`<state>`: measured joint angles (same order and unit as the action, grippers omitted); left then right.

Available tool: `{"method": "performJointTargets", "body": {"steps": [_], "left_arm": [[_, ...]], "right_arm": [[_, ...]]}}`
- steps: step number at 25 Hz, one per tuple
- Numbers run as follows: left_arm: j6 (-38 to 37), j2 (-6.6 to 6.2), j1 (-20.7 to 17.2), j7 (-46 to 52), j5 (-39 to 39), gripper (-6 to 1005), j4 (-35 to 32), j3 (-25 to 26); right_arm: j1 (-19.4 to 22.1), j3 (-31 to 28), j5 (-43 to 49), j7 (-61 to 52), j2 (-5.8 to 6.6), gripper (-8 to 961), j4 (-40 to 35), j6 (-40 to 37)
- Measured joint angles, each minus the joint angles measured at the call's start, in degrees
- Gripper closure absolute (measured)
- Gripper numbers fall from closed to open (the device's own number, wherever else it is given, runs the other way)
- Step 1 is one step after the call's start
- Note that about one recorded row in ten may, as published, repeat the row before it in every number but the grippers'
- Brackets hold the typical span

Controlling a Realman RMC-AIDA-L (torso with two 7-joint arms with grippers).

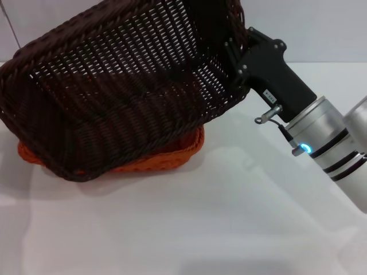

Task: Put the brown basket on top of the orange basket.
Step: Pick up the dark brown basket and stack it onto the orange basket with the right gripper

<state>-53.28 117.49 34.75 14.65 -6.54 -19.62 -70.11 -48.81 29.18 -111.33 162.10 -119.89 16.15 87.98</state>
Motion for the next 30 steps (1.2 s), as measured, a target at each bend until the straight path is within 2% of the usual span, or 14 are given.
{"method": "performJointTargets", "body": {"steps": [5, 7, 12, 23, 30], "left_arm": [[-0.2, -0.27, -1.2, -0.3, -0.2, 174, -1.9, 1.7], [-0.3, -0.42, -1.5, -0.2, -0.1, 174, -2.0, 1.8], [-0.3, -0.64, -1.8, -0.4, 0.2, 174, -1.7, 1.7], [-0.2, -1.04, -1.7, -0.4, 0.1, 174, -1.5, 1.6], [-0.3, -0.44, -0.9, -0.4, 0.1, 174, -1.8, 1.0]], "right_arm": [[-1.1, -2.2, 2.2, 0.1, 0.00, 807, 0.9, -3.1], [-1.6, -6.1, 6.5, 0.1, 0.00, 807, 1.3, -6.4], [-1.1, -11.5, 12.7, 0.1, 0.01, 807, 1.6, -10.3], [2.8, -12.1, 13.9, 0.2, 0.01, 807, 2.0, -12.0], [3.9, -11.5, 14.6, -1.1, 0.29, 807, 1.7, -13.0]]}}
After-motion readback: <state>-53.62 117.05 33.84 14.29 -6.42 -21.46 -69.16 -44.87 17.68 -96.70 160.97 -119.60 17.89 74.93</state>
